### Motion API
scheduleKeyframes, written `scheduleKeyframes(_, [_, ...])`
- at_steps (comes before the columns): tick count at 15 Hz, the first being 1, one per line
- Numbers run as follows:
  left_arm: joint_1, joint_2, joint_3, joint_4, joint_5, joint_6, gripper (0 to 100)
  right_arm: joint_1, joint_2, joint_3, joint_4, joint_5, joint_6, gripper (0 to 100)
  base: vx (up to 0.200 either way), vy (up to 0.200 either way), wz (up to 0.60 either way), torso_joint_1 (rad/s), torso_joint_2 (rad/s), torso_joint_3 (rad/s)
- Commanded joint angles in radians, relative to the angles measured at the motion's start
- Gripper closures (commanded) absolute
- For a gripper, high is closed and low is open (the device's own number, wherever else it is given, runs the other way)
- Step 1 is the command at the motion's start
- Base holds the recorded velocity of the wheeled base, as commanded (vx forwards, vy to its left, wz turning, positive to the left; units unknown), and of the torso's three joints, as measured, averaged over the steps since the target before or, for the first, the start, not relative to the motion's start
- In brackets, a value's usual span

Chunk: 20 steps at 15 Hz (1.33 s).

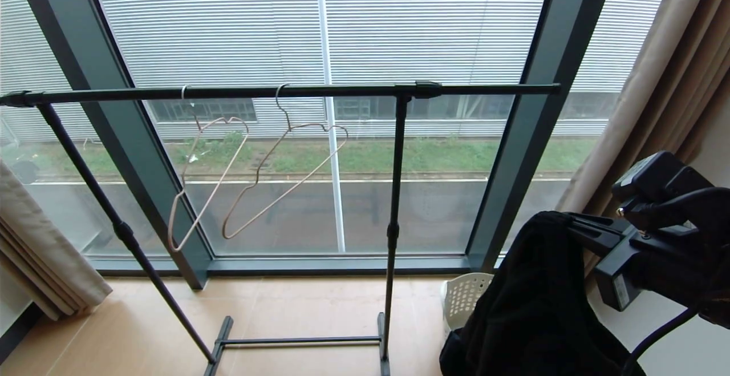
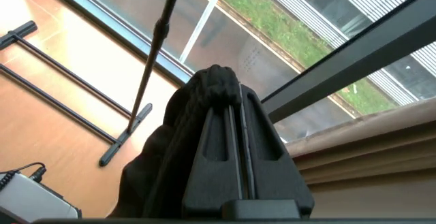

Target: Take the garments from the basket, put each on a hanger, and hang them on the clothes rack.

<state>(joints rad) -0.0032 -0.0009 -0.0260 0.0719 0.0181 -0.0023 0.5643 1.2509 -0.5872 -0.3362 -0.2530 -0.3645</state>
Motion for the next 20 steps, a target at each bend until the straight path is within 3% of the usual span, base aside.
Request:
scheduleKeyframes(1, [0.0, 0.001, 0.0, 0.0, 0.0, -0.001, 0, 0.0, 0.004, 0.0, 0.0, 0.0, -0.001, 100, 0.0, 0.2, 0.0, 0.002, 0.0, -0.002])
scheduleKeyframes(13, [0.0, 0.001, 0.0, 0.0, 0.0, -0.002, 0, 0.0, 0.012, 0.006, -0.001, 0.0, -0.001, 100, 0.0, 0.2, 0.0, 0.004, 0.0, 0.002])
scheduleKeyframes(20, [0.0, 0.001, 0.0, 0.0, 0.0, -0.002, 0, 0.0, 0.015, 0.006, -0.001, 0.001, -0.001, 100, -0.2, 0.0, 0.0, 0.006, 0.0, -0.001])
